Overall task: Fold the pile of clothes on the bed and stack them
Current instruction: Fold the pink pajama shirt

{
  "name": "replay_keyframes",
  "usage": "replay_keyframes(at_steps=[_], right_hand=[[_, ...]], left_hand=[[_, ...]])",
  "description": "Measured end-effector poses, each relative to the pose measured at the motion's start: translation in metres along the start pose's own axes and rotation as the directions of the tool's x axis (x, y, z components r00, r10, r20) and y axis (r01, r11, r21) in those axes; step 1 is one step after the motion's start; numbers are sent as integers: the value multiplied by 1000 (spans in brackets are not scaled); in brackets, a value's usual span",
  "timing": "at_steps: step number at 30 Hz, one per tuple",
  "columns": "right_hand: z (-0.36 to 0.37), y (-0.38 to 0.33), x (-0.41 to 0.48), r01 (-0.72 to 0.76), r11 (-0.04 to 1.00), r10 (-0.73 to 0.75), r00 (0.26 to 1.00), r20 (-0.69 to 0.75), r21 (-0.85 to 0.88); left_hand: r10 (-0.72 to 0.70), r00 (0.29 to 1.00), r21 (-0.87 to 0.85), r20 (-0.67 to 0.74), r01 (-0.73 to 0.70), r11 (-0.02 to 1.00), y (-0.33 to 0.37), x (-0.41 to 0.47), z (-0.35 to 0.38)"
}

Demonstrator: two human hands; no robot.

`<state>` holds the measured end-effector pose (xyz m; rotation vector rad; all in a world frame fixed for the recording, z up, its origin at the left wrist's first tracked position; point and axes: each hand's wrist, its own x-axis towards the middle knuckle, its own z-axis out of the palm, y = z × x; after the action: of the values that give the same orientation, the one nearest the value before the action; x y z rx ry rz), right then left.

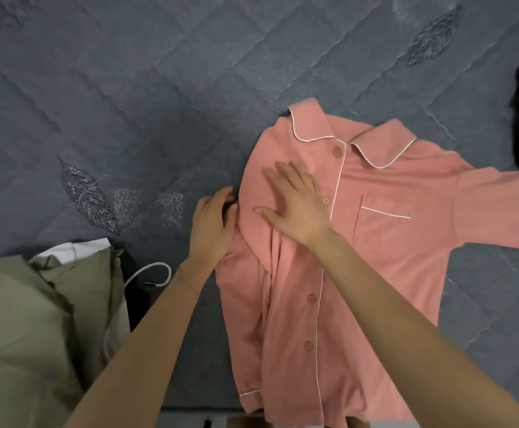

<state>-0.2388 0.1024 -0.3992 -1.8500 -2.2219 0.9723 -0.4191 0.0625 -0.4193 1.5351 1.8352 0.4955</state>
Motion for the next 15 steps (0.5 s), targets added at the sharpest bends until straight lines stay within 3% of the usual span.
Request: replay_keyframes(at_steps=[4,9,15], right_hand=[[9,-3,13,56,998,-53,994,97,-30],[5,-13,18,98,995,-97,994,40,-3],[-3,-35,37,232,972,-225,962,157,-31]], left_hand=[[-165,986,-110,1,164,980,-1,0,9],[-233,971,-213,48,238,948,-1,-7,9],[-289,943,-305,-166,229,924,4,-8,-17]])
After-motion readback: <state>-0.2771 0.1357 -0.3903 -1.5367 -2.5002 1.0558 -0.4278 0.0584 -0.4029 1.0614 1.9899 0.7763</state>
